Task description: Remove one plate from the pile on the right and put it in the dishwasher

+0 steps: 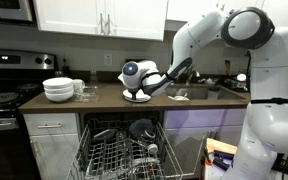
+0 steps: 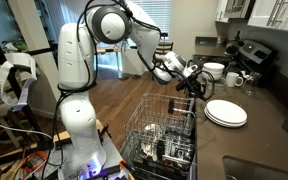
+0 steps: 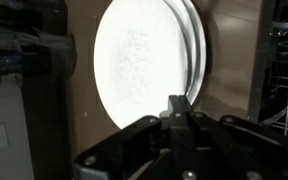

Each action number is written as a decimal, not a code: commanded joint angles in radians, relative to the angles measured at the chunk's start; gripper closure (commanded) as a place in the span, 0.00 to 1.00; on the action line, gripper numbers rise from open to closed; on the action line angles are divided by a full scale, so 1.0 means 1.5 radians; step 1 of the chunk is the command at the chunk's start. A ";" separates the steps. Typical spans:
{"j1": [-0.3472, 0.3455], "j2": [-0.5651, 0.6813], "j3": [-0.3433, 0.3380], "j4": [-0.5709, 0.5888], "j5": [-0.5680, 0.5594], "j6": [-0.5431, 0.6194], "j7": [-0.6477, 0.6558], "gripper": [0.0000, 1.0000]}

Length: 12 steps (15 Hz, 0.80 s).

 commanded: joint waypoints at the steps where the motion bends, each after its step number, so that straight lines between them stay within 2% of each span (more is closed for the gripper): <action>1: 0.003 -0.025 0.009 -0.021 -0.009 0.004 0.009 0.97; 2: 0.001 -0.023 0.011 -0.020 -0.006 0.006 0.007 0.97; 3: 0.000 -0.022 0.011 -0.019 -0.006 0.005 0.008 0.92; 4: -0.002 -0.019 0.011 -0.018 -0.004 0.008 0.005 0.71; 12: -0.024 -0.012 -0.005 -0.017 0.013 0.053 -0.016 0.22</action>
